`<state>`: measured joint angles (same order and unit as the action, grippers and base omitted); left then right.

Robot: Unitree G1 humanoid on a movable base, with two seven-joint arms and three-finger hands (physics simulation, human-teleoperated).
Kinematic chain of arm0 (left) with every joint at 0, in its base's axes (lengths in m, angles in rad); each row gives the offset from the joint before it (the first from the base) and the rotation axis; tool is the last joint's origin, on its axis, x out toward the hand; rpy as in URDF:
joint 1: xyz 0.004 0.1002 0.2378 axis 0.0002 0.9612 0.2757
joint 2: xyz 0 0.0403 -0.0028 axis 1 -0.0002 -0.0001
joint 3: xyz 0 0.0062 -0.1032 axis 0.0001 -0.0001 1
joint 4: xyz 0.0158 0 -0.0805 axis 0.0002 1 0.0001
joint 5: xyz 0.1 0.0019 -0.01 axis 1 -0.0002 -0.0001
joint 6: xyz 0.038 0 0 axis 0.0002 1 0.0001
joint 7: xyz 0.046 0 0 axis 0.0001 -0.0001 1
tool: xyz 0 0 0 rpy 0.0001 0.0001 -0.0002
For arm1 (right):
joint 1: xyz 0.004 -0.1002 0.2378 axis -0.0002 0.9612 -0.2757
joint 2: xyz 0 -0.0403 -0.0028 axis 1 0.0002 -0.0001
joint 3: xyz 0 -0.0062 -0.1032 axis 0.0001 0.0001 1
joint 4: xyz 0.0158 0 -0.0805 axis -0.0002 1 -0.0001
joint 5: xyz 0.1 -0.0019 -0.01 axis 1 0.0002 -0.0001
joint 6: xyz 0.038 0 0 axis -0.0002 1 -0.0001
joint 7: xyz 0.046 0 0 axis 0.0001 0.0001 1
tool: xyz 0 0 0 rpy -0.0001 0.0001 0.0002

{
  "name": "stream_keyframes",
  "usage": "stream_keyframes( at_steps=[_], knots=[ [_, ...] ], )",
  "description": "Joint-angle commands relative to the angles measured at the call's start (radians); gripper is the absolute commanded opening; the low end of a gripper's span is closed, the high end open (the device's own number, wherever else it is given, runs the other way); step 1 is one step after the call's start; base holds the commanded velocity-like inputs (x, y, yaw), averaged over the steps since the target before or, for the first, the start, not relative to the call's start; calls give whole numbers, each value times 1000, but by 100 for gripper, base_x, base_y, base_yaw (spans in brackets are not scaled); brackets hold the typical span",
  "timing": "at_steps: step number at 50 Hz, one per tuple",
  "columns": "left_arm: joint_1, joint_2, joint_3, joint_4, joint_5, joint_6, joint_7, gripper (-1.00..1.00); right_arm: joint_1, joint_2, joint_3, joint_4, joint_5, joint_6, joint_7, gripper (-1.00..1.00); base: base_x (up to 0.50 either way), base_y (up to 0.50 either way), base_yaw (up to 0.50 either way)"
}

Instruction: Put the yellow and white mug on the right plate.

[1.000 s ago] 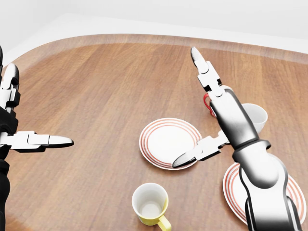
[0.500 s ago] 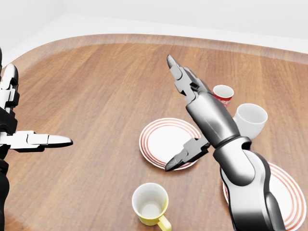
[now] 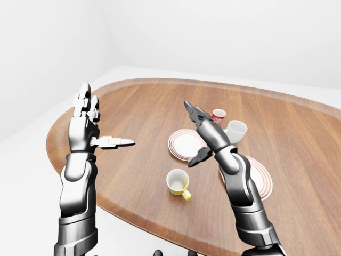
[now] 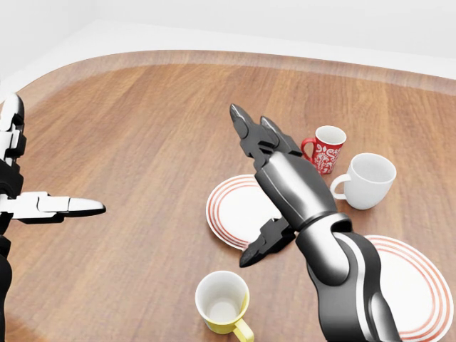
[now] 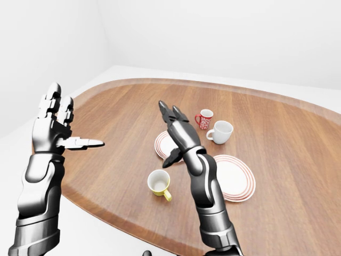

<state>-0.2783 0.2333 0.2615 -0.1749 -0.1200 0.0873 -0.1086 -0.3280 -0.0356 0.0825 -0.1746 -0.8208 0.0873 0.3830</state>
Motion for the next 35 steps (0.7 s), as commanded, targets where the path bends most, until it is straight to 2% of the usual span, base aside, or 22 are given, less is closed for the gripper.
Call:
stream_keyframes(
  at_steps=[1,10,22,35],
  knots=[
    [-1,3,3,-7,-4,0,1,100,34,29,28,6,-62,0,-13,100,0,0,0],
    [0,3,4,-15,-5,0,1,100,25,41,30,55,-59,0,-41,100,0,0,0],
    [-2,5,6,-15,-7,0,0,100,-3,55,42,240,-31,0,-134,100,0,0,0],
    [-1,5,5,-20,-7,0,1,100,3,61,52,287,-30,0,-159,100,0,0,0]
  ],
)
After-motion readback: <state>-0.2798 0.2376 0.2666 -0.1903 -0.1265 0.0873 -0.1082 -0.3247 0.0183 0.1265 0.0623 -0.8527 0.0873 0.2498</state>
